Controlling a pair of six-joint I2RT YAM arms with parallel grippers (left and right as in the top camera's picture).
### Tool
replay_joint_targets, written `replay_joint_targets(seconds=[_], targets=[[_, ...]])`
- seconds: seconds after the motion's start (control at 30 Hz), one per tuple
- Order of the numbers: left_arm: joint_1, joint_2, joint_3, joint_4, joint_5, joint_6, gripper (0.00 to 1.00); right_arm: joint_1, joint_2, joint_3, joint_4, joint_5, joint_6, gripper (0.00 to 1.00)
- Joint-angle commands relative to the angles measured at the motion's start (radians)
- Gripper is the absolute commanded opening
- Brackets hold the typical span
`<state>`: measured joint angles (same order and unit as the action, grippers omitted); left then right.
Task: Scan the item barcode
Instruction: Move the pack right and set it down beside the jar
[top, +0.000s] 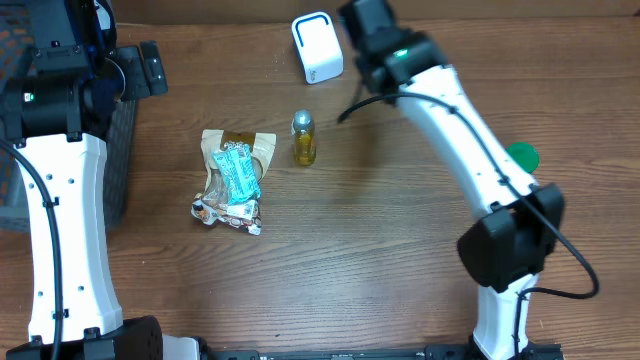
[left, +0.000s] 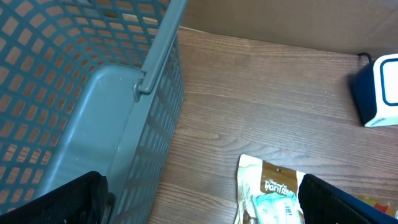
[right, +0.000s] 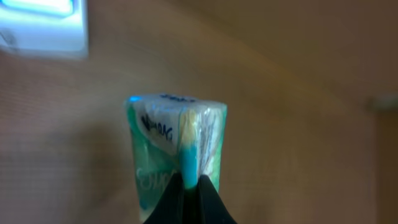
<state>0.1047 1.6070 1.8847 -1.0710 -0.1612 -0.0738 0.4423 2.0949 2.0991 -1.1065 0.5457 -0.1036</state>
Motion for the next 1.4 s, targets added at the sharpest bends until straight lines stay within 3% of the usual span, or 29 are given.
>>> replay_joint_targets(seconds=[0.0,0.17,0.4,0.6,0.63,0.7,0.97,1.37], targets=[[0.000,0.003,0.000,0.000,0.002,0.015,1.00,-0.090,0.026,-0.019,-0.168,-0.217,0.311,0.04],[0.000,0.003,0.000,0.000,0.002,0.015,1.00,-0.199,0.028,-0.137,-0.278,-0.316,0.427,0.04],[0.000,0.003,0.000,0.000,0.002,0.015,0.99,-0.324,0.028,-0.394,-0.184,-0.312,0.425,0.04],[0.000,0.003,0.000,0.000,0.002,0.015,1.00,-0.380,0.028,-0.478,-0.147,-0.275,0.410,0.04],[0.000,0.003,0.000,0.000,0.002,0.015,1.00,-0.386,0.028,-0.478,-0.146,-0.266,0.410,0.08],[0.000,0.003,0.000,0.000,0.002,0.015,0.99,-0.392,0.028,-0.478,-0.137,-0.267,0.391,0.35],[0.000,0.003,0.000,0.000,0.002,0.015,1.00,-0.375,0.027,-0.391,-0.161,-0.286,0.362,0.54],[0.000,0.003,0.000,0.000,0.002,0.015,1.00,-0.196,0.020,0.021,-0.352,-0.451,0.369,0.78]])
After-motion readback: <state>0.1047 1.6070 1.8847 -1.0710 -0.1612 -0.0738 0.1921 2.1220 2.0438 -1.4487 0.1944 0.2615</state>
